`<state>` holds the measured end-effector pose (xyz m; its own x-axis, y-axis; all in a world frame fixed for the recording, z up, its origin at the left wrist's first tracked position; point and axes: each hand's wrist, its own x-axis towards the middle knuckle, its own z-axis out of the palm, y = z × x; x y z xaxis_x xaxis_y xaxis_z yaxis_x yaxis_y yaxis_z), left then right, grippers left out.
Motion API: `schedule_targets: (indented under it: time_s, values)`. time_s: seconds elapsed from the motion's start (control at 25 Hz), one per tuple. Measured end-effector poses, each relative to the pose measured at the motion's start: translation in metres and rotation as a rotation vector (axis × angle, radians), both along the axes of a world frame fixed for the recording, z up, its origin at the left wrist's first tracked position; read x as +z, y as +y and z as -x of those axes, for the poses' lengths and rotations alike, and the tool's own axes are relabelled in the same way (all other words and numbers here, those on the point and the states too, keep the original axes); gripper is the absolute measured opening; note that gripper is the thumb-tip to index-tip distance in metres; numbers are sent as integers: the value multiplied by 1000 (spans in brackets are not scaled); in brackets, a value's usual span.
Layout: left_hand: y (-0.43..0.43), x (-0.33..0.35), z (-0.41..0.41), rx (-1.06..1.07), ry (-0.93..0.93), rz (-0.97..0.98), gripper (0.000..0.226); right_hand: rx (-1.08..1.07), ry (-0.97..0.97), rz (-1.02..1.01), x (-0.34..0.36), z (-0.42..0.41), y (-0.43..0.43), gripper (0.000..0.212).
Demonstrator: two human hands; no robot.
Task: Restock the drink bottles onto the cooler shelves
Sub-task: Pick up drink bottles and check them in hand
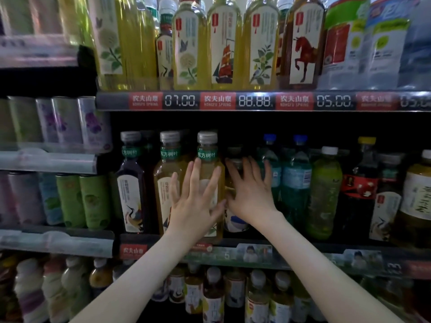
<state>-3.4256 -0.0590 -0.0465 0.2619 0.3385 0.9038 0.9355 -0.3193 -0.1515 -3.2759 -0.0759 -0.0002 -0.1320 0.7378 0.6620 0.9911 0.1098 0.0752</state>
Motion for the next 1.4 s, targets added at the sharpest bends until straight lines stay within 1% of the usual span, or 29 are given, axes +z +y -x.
schedule_targets:
  time_s: [0.08, 0.12, 0.24, 0.32, 0.4, 0.48, 0.56, 0.6, 0.68, 0.8, 0.84, 0.92, 1.0, 1.04, 1.08, 1.16, 1.2, 1.24, 1.32, 1.4]
  values:
    - [3, 0, 0, -13, 2, -11, 69, 49, 36, 3, 2, -4, -1, 82]
    - [4, -1, 0, -19, 1, -15, 69, 83, 46, -41, 3, -7, -3, 79]
    - [6, -2, -2, -28, -1, -22, 69, 210, 127, -298, 3, -14, -8, 55]
    - [7, -2, -2, -43, -10, -11, 69, 266, 193, -361, 4, -18, -17, 42]
    - [6, -1, -2, -69, -35, 8, 69, 279, 221, -336, 4, -21, -27, 36]
    - [2, -6, -2, -113, -60, 20, 70, 265, 232, -239, 2, -26, -37, 36]
    - [-6, -18, -3, -183, -57, 24, 72, 268, 293, -169, -1, -30, -45, 36]
    - [-10, -24, -4, -220, -44, 33, 73, 291, 333, -176, -3, -30, -49, 34]
    - [-21, -32, -8, -283, -22, 67, 78, 320, 360, -287, -6, -25, -57, 34]
    - [-35, -32, -15, -409, -67, 86, 78, 294, 368, -557, -6, -14, -75, 35]
    - [-38, -30, -17, -479, -97, 82, 76, 293, 385, -614, -3, -11, -83, 34]
    - [-48, -30, -21, -677, -161, 83, 72, 289, 410, -638, 3, -6, -105, 33]
    - [-60, -41, -22, -900, -206, 153, 73, 281, 426, -548, 3, 0, -127, 33]
    - [-69, -49, -22, -989, -219, 252, 77, 262, 448, -461, -1, 1, -136, 33]
    - [-79, -58, -21, -1061, -235, 424, 82, 231, 494, -352, -8, 2, -143, 33]
    - [-97, -70, -18, -1160, -278, 898, 86, 166, 636, -126, -24, -3, -151, 30]
    - [-103, -78, -20, -1179, -285, 1099, 85, 125, 711, -21, -33, -8, -152, 27]
    - [-105, -85, -22, -1168, -274, 1213, 82, 72, 770, 75, -41, -13, -152, 24]
    - [-104, -98, -29, -1104, -215, 1305, 75, -34, 859, 239, -55, -28, -151, 21]
    - [-100, -108, -36, -1026, -154, 1355, 71, -67, 909, 350, -67, -42, -151, 21]
